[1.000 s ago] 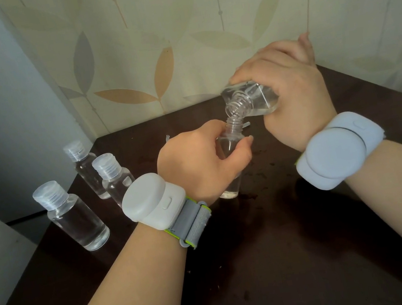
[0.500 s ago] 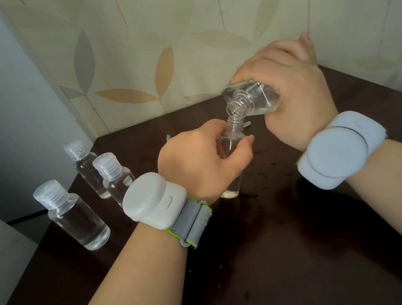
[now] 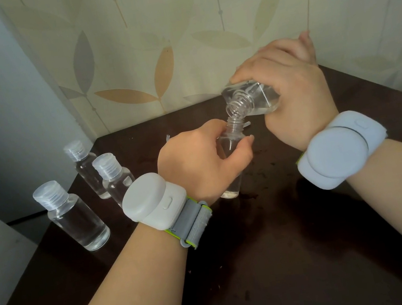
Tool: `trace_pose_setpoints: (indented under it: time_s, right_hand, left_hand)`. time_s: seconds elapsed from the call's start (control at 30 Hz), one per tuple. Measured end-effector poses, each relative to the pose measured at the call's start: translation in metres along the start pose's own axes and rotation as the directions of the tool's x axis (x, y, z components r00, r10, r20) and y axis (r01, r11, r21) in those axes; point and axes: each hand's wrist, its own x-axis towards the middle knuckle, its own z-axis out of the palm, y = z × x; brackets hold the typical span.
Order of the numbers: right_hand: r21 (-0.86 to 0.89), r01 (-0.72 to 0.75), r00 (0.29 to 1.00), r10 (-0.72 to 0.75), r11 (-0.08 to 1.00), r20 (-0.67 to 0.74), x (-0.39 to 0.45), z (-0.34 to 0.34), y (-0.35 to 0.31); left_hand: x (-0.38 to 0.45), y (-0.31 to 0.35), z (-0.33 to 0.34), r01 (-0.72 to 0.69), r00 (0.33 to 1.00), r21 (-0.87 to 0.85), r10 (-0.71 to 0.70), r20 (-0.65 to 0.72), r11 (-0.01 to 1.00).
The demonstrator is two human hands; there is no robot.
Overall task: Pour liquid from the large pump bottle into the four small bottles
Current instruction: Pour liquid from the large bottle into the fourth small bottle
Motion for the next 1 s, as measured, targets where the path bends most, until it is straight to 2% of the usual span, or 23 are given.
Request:
trace_pose_setpoints:
  time_s: [1.0]
  right_hand:
    - [-0.007, 0.006, 1.000, -0.006, 1.000, -0.003, 0.0001, -0.0001, 0.0004]
  left_hand:
    - [-0.0004, -0.0001, 0.0003, -0.001, 1.000, 0.007, 0.001, -0.019, 1.000]
